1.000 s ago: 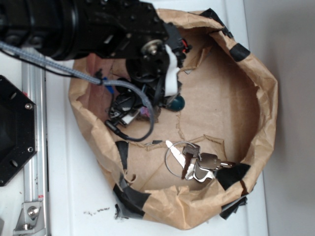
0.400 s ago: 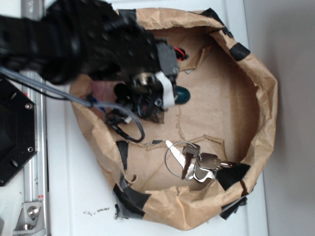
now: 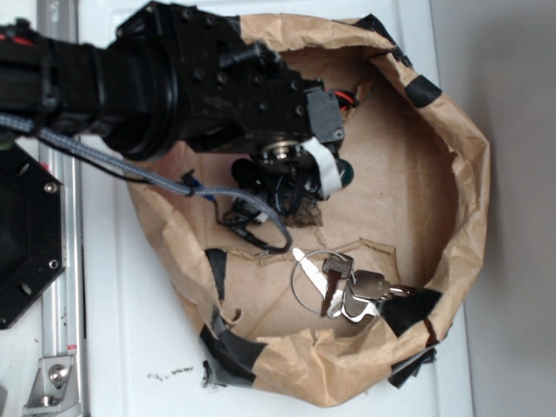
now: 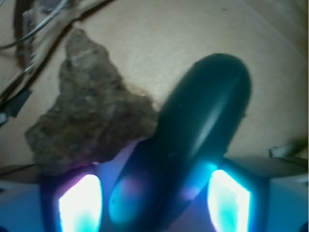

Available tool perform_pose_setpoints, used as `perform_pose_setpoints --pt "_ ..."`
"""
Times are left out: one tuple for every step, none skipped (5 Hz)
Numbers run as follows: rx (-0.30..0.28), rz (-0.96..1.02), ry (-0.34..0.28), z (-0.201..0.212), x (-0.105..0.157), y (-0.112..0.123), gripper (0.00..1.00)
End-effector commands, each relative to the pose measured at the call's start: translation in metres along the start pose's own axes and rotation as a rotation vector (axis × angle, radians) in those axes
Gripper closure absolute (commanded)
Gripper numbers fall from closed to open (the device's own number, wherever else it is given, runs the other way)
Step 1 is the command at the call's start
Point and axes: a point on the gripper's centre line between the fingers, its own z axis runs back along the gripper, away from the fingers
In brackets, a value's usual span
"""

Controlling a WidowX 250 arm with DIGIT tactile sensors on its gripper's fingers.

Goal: Grab the plastic pickle.

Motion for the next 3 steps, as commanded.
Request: perform_pose_setpoints --pt "0.042 0.174 -0.031 0.0213 -0.0012 0.0128 1.0" --pt "0.048 0.188 -0.032 0.0219 -0.0028 0.0137 1.0" --pt "0.057 0.229 -0.047 0.0278 -0.0057 0.013 1.0"
